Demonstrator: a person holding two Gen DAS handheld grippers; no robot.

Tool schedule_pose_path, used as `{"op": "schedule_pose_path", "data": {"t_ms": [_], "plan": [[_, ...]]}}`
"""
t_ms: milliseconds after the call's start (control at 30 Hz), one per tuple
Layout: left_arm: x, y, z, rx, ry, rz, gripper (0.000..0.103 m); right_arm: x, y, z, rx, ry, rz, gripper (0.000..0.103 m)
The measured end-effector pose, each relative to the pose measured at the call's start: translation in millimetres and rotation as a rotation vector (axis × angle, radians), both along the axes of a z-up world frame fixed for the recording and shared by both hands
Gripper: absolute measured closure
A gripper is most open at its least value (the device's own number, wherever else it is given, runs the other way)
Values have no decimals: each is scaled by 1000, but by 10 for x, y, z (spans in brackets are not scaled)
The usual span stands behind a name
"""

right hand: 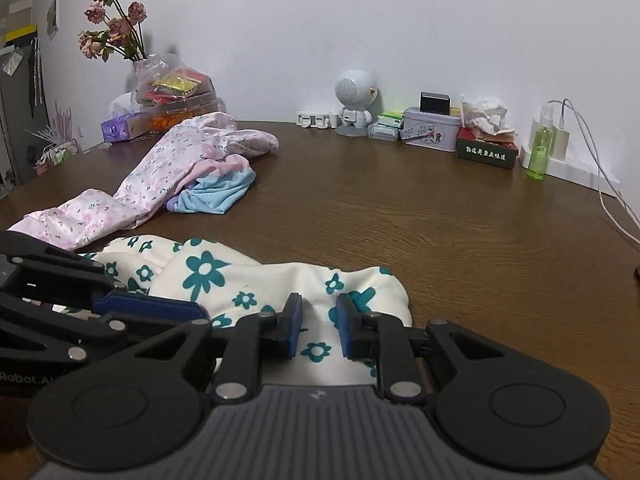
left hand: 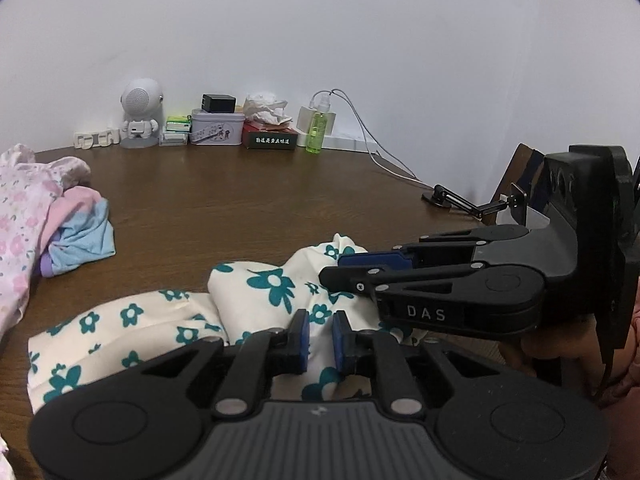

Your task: Fold clothes

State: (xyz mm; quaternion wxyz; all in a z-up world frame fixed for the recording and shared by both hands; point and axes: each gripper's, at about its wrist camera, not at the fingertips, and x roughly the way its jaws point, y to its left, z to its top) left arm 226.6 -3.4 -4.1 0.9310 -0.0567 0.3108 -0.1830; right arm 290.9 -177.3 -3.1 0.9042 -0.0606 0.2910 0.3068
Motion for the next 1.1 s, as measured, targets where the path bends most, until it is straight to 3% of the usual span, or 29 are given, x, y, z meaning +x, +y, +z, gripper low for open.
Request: {"op": "schedule_pose_path", "data": {"t_ms": [100, 167, 233, 400, 500, 600, 700, 767, 833, 900, 1000, 1100], "plan": [[65, 167, 197, -104, -20, 1, 85, -57, -168, 175, 76, -8, -9, 78], [136, 253, 302, -131, -35, 24, 85, -128, -309, 297, 118, -20, -13, 71], [241, 293, 338, -122, -31, 46, 87, -163, -384, 335, 119, -7, -3, 60], [390, 303, 47, -68, 61, 85, 88, -202, -322, 97, 45, 47, 24, 59], [367, 378, -66, -102, 65, 101, 87, -253, -275, -4, 35, 42, 22, 59], [308, 289, -48, -39, 35, 97, 87, -285, -238, -28, 18, 32, 13, 58], [296, 269, 18, -33, 26, 100, 85, -299, -237, -15, 12, 17, 14, 58], [227, 343, 119, -64, 9, 122, 66, -325, -281, 45, 19, 1, 4, 44], [57, 454, 250, -99, -37, 157, 20, -390, -388, 157, 53, -22, -22, 16], [-157, 567, 358, -119, -82, 187, 2, -490, -556, 274, 126, -33, -29, 0], [-470, 650, 421, -108, -87, 213, 0, -665, -787, 389, 203, -36, -52, 0], [-669, 652, 390, -98, -61, 236, 0, -816, -916, 368, 206, -11, -90, 0]]}}
